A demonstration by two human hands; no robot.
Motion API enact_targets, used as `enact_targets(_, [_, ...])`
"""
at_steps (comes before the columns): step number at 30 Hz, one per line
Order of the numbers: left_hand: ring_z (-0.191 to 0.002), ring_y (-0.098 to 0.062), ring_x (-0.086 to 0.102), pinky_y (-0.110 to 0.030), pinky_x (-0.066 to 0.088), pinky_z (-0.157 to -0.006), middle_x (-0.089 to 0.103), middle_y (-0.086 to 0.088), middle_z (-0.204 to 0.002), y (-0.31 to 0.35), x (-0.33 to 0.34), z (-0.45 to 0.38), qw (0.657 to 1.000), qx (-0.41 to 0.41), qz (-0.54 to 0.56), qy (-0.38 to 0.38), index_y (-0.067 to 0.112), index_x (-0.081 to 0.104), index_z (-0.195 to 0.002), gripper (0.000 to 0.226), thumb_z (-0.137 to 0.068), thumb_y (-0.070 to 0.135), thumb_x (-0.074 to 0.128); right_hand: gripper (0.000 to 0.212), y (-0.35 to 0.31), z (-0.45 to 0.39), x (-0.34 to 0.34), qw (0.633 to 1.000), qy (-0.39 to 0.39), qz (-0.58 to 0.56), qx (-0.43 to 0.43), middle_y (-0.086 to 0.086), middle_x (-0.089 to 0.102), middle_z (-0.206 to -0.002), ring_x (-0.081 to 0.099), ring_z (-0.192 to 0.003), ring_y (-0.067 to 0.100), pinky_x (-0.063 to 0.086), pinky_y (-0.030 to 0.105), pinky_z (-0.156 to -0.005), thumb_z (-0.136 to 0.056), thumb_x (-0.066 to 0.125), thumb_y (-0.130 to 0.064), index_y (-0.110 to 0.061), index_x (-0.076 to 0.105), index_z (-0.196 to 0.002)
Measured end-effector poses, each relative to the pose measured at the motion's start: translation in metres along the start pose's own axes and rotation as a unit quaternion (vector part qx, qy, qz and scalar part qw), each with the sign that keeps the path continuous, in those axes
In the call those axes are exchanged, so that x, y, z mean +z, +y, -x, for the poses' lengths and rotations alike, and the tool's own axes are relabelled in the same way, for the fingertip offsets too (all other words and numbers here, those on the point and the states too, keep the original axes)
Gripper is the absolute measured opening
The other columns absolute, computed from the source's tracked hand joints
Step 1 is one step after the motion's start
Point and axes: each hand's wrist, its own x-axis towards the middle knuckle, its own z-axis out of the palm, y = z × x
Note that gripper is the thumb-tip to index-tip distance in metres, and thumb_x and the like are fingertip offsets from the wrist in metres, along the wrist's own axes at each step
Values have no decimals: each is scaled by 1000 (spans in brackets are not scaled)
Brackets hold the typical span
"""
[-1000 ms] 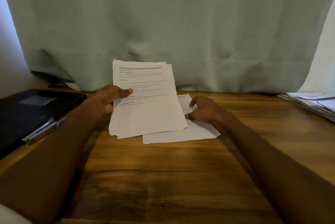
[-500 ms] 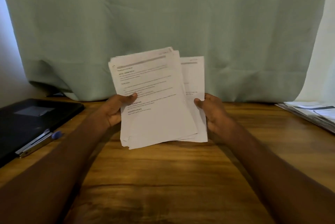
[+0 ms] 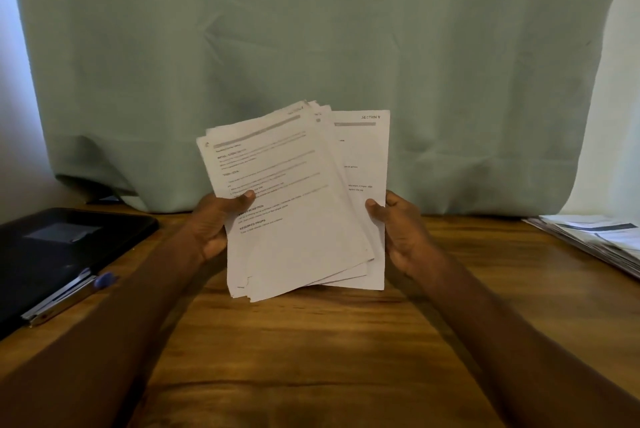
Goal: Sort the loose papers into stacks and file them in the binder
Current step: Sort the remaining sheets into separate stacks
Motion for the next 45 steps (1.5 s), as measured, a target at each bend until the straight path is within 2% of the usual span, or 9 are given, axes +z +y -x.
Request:
enact_targets(4, [-112, -38, 69, -47, 62, -84, 70, -17, -125, -1, 25, 10, 998, 26, -42, -28, 4, 60, -134, 55, -80, -3, 72, 28, -6, 11, 9, 998, -59, -6, 22, 7, 77, -112, 74, -101, 30, 59, 49, -90, -100, 63, -37, -16, 71, -117])
enact_targets(7, [-110, -36, 71, -45, 62, -84, 73, -15, -122, 0, 45, 13, 993, 87, -75, -23, 2, 59, -132, 49, -85, -7, 70, 31, -7, 22, 14, 994, -104, -12, 0, 7, 77, -111, 75, -100, 29, 62, 45, -83, -91, 76, -22, -16, 69, -120])
enact_targets(10, [-115, -32, 69, -46, 58, -94, 71, -11, -126, 6, 55, 15, 983, 144, -105, -37, 6, 59, -134, 51, -86, 1, 74, 33, -11, 25, 19, 994, -72, -31, -75, 6, 77, -113, 74, -101, 27, 61, 45, -87, -89, 76, -8, -16, 70, -121])
enact_targets(18, [-107, -6, 70, -21, 58, -83, 72, 9, -119, 11, 77, 27, 947, 244, -208, -8, 21, 61, -128, 43, -89, 12, 75, 20, -41, 24, 14, 975, -30, 37, -215, -7, 76, -110, 73, -100, 14, 61, 31, -81, -99, 65, -29, -27, 68, -119])
enact_targets(26, [-104, -4, 70, -31, 60, -90, 73, 9, -119, -19, 62, 29, 950, 189, -246, 32, 21, 65, -129, 49, -84, 26, 82, 39, -5, 22, 7, 986, -52, 121, -101, -20, 65, -97, 63, -87, 0, 50, 10, -60, -92, 74, -25, -25, 61, -129])
enact_targets(29, [-105, -7, 71, -25, 61, -83, 73, 7, -119, -14, 66, 24, 947, 212, -239, 43, 25, 65, -125, 44, -84, 28, 82, 36, -9, 15, 6, 990, -35, 94, -95, -19, 69, -97, 66, -89, 1, 51, 14, -67, -91, 75, -20, -24, 65, -126])
enact_targets(34, [-108, -11, 71, -39, 58, -96, 74, 5, -118, -38, 48, 22, 969, 90, -231, 20, 18, 64, -132, 49, -86, 8, 79, 46, 12, 15, 5, 997, -24, 74, 6, -2, 70, -111, 67, -97, 18, 58, 29, -72, -89, 78, -16, -17, 59, -130])
enact_targets(38, [-98, 14, 64, -8, 51, -81, 66, 15, -118, -35, 52, 20, 937, 134, -323, -3, 22, 56, -134, 49, -92, 2, 71, 50, 17, 8, 6, 997, -1, 75, 5, 2, 69, -121, 67, -104, 24, 60, 40, -86, -91, 77, -20, -15, 57, -136])
enact_targets(45, [-118, -16, 64, -36, 55, -96, 66, 4, -136, -47, 48, 19, 930, 11, -367, -34, 21, 56, -142, 53, -92, 13, 74, 47, 19, -1, -6, 989, 24, 135, 48, 7, 61, -135, 57, -110, 25, 49, 40, -97, -96, 69, -14, -10, 52, -139])
